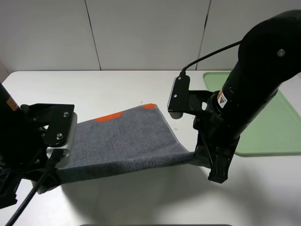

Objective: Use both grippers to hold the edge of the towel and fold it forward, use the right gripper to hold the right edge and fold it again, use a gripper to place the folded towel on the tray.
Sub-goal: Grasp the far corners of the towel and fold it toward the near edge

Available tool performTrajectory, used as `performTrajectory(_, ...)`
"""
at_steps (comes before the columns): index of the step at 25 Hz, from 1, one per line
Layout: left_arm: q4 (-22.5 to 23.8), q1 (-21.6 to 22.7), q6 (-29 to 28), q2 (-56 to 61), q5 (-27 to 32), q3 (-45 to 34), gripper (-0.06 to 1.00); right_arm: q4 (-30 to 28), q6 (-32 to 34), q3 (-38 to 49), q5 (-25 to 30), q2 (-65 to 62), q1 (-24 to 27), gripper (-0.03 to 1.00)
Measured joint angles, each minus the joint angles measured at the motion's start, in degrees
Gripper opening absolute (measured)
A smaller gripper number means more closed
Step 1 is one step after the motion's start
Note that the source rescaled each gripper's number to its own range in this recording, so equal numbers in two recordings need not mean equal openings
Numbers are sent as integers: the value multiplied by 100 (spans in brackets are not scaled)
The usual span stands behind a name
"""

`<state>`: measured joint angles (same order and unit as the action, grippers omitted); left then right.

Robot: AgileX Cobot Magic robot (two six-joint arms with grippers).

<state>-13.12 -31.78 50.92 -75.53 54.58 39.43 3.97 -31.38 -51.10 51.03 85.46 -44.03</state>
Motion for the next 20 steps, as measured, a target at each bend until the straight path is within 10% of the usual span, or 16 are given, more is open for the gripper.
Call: performTrajectory(20, 1203, 0, -722, 0, -796, 0, 0, -429, 59, -1258, 101, 754, 0, 0)
